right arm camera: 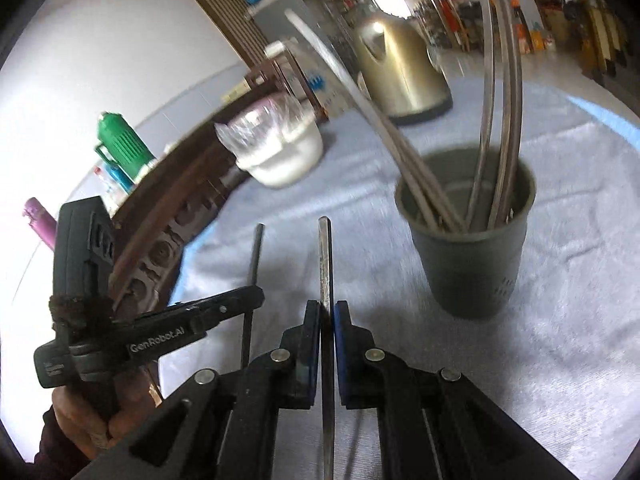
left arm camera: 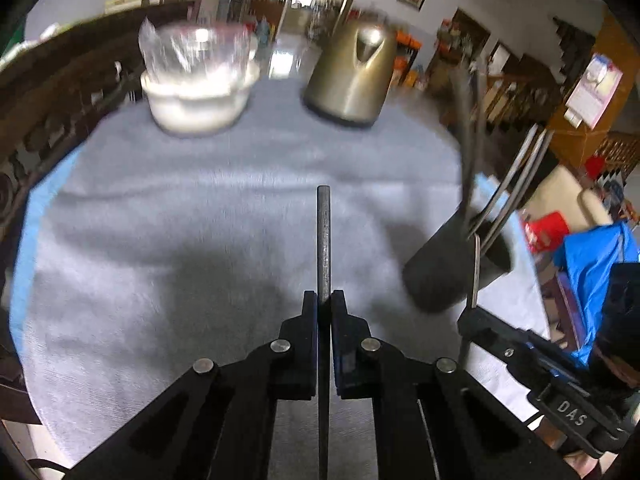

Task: Organize utensils
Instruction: 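Lift the held chopsticks upright with both tools toward the grey cup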

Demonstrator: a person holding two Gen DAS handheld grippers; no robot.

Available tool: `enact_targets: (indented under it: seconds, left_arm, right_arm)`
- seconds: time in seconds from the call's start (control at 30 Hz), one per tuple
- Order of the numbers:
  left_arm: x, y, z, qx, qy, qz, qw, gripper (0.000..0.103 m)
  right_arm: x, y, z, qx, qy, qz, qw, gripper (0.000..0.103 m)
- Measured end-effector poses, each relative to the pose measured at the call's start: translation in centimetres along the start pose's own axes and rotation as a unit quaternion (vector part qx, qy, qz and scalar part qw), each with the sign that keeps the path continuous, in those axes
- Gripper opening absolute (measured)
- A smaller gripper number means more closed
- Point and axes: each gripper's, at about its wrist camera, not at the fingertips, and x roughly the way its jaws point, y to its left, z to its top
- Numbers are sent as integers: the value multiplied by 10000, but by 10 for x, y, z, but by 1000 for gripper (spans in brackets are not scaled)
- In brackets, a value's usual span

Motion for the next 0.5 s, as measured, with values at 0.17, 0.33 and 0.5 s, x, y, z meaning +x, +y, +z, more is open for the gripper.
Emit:
enact_targets:
  seconds: [0.17, 0.33, 0.5]
  left_arm:
    - [-35, -17, 5, 181, -581, -18, 9981, 7]
    - [-63, -29, 8, 314, -955, 2, 9949, 7]
    - [-69, -40, 10, 453, -1106, 103, 9928, 7]
  right_arm:
    - [-31, 12, 8, -163, -499, 82, 9986, 8]
    - [-53, 20, 13, -258, -846, 35, 9961, 8]
    - [-70, 22, 17, -293, -1100, 26, 9935, 8]
